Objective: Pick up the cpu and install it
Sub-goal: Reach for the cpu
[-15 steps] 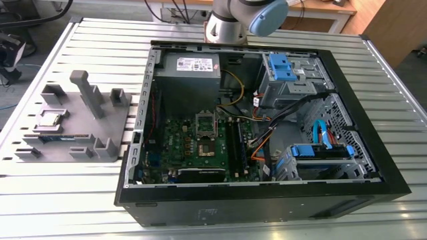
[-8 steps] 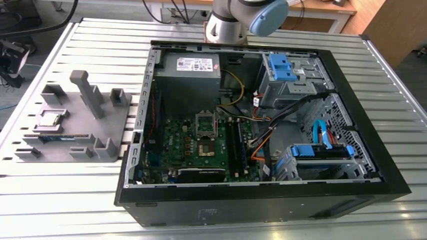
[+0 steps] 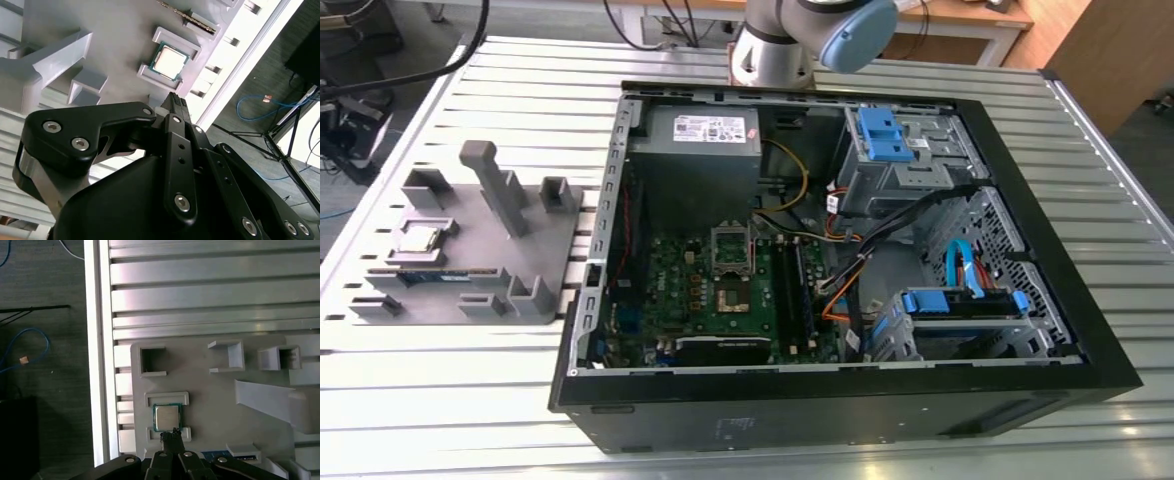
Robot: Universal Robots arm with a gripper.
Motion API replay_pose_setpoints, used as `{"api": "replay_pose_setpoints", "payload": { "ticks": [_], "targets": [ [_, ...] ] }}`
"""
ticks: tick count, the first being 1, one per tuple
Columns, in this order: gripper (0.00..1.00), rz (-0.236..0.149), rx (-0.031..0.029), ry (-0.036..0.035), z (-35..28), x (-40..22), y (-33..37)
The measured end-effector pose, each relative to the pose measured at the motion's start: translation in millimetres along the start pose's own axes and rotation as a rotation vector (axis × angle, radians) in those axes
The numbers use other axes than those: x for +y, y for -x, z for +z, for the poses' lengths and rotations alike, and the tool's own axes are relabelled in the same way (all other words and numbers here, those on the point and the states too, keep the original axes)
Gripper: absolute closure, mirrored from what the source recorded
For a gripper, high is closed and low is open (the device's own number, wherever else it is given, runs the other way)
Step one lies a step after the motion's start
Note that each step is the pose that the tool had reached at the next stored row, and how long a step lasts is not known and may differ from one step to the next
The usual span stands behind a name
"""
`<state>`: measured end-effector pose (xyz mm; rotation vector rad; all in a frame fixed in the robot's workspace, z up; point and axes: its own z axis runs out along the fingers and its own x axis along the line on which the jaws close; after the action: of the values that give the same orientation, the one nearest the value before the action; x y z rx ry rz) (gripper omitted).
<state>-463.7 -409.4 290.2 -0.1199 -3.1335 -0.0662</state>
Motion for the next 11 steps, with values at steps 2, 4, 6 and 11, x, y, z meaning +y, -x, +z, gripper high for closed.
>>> {"api": "replay_pose_setpoints", "payload": {
  "ticks": [2,4,6,11],
  "targets": [
    [0.89,0.000,-0.0002,-0.0007,2.5,-0.7,2.0],
    [0.89,0.000,-0.0004,-0.0015,5.6,-1.3,3.1],
    [0.89,0.000,-0.0004,-0.0019,9.1,-1.9,3.6],
    [0.89,0.000,-0.0003,-0.0020,18.1,-3.4,4.0]
  ]
}}
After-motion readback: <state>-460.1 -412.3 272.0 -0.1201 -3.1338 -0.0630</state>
